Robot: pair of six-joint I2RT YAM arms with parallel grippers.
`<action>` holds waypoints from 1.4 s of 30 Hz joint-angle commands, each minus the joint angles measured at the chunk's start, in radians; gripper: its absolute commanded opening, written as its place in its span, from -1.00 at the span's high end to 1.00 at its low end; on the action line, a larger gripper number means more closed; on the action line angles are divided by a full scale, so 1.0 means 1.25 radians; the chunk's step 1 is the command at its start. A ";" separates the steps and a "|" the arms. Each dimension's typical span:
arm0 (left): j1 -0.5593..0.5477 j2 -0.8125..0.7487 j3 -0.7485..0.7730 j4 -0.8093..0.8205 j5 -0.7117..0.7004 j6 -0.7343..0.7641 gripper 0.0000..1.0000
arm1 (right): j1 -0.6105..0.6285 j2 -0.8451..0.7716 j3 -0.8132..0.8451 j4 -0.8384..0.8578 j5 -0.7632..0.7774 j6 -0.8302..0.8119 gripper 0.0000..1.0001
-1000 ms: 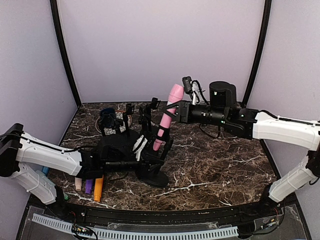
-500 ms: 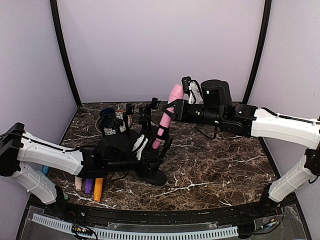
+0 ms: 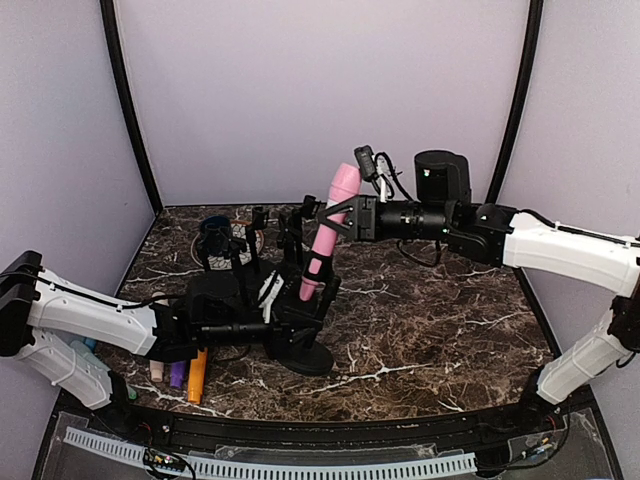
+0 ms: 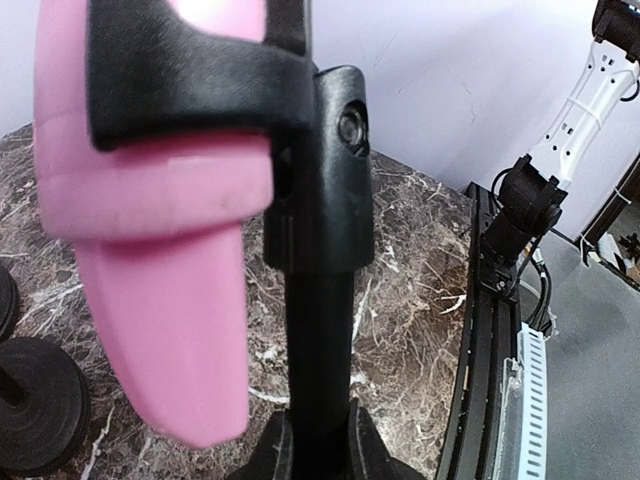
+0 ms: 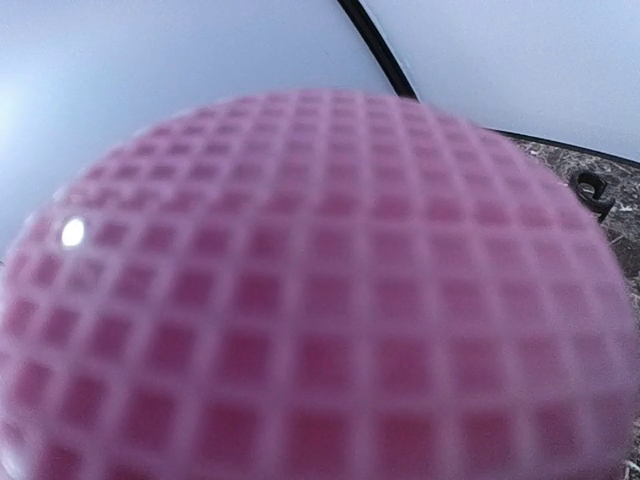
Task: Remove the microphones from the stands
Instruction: Remove the microphone from the microphone stand.
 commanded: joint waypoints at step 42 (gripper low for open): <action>-0.001 -0.030 -0.048 -0.063 0.070 0.033 1.00 | -0.108 -0.082 -0.016 0.207 -0.153 0.062 0.65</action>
